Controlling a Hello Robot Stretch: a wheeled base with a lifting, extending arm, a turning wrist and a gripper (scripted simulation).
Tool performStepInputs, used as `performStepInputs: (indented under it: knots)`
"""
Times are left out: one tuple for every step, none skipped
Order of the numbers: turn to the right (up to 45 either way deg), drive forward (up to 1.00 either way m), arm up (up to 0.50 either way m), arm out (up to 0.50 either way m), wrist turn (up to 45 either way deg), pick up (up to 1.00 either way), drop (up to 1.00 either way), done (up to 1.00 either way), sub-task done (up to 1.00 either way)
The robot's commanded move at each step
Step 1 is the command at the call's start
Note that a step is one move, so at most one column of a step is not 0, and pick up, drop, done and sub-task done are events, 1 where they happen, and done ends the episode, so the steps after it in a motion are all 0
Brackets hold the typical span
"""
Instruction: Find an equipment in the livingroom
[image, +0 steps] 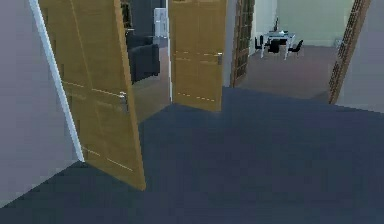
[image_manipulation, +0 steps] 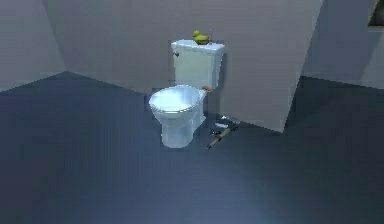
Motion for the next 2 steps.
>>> performStepInputs:
  knots:
    - [0.0, 1.0, 0.0, 0.0, 0.0, 0.0, 0.0, 0.0, 0.0]
    - [3.0, 0.0, 0.0, 0.0, 0.0, 0.0, 0.0, 0.0, 0.0]
